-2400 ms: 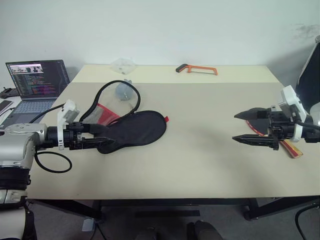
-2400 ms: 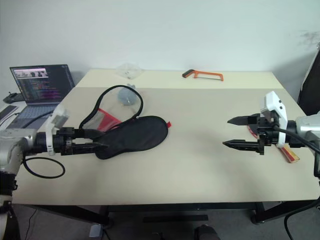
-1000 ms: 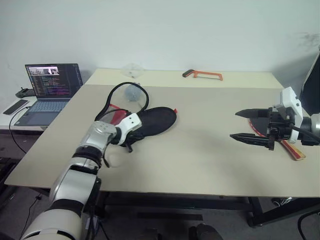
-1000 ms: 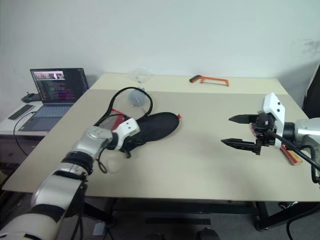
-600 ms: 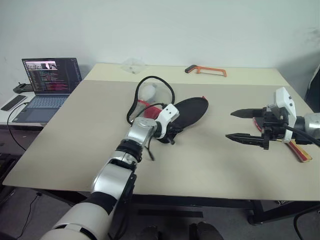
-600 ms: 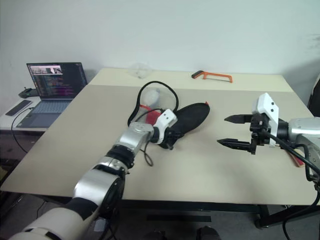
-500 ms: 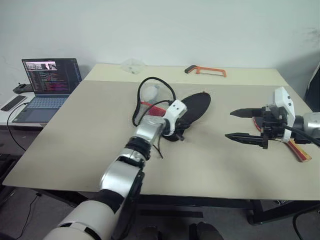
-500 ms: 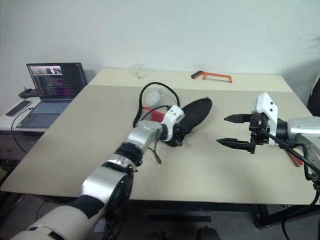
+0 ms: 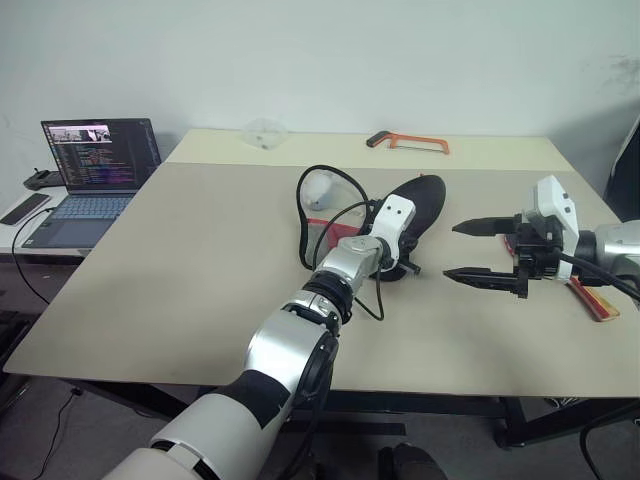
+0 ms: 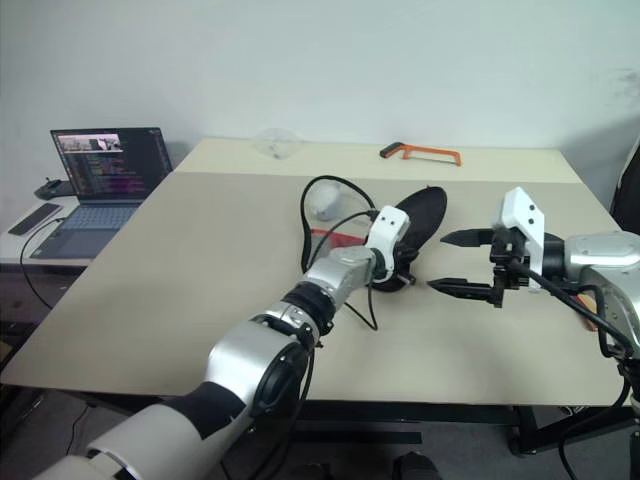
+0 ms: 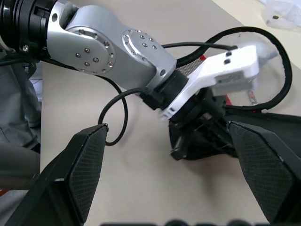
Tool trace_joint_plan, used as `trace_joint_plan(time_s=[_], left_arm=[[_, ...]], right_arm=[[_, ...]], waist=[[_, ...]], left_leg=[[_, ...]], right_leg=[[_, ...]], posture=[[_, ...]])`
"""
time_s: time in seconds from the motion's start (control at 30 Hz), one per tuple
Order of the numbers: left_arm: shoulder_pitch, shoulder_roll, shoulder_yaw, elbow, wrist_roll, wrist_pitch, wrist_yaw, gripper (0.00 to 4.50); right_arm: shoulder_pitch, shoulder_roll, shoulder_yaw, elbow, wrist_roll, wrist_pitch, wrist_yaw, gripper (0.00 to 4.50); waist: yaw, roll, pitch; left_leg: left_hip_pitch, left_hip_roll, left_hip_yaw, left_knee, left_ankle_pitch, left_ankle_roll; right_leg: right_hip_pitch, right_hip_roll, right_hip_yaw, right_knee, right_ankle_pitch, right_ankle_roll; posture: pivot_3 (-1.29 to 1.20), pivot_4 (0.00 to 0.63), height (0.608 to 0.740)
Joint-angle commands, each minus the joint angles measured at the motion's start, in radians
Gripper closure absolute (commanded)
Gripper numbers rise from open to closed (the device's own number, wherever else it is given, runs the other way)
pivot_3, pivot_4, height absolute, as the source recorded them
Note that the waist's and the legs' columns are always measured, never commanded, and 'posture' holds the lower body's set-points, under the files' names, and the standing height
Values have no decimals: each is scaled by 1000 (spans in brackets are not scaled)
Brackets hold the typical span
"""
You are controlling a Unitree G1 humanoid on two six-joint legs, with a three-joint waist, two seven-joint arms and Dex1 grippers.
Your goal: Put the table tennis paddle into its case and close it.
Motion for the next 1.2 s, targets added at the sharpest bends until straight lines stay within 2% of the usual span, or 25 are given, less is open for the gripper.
trace_joint_plan(time_s=[0.03,0.23,0.37,0.53,0.63,0.77,0.83,1.07,1.2], left_arm=[[-68,-59,17,-7,-12,-41,28,3707],[-74,-32,15,-17,-20,-38,-57,1568],[-82,36,24,-79,-54,12,-206,1568],[40,262,-37,-364,-61,194,-464,1568],[135,369,-65,-558,-81,305,-543,1568],[367,732,-66,-898,-158,383,-858,1568],[442,845,-29,-1010,-242,401,-968,1568],[588,1040,45,-1111,-293,402,-991,1568],[652,1080,74,-1167,-332,440,-962,1568]], right_arm=[[-17,6,-12,-18,3,-13,-2,0],[-21,18,-6,-21,3,-10,-6,0],[-28,27,0,-20,6,-5,-10,0],[-29,71,-18,-26,26,47,-85,0],[-32,103,-28,-34,32,87,-150,0],[-75,253,-9,5,-22,203,-400,0],[-113,334,21,30,-59,285,-527,0],[-204,626,3,171,-203,443,-938,0],[-229,751,-25,223,-282,445,-1114,0]], waist=[[0,0,0],[0,0,0],[0,0,0],[-28,0,0],[-39,1,0],[-60,0,1],[-62,-1,1],[-21,-1,1],[-22,-1,1]], left_leg=[[0,0,0,0,0,0],[0,0,0,0,1,-2],[0,0,0,0,1,-2],[1,2,2,0,1,-2],[4,4,2,-2,2,-3],[3,6,0,-3,4,-6],[1,8,1,-3,6,-12],[2,8,-5,-3,6,-11],[1,7,-4,-3,6,-11]], right_leg=[[0,0,0,0,0,0],[0,0,0,0,0,0],[0,0,0,0,2,-3],[0,2,1,1,1,-2],[0,4,2,3,2,-4],[-1,5,4,4,5,-10],[-5,8,6,4,7,-14],[-2,9,1,3,7,-17],[-3,9,2,3,7,-17]], posture=[[0,150,740],[0,150,740],[0,150,740],[0,150,740],[0,150,740],[0,150,740],[0,150,740],[0,150,740],[0,150,740]])
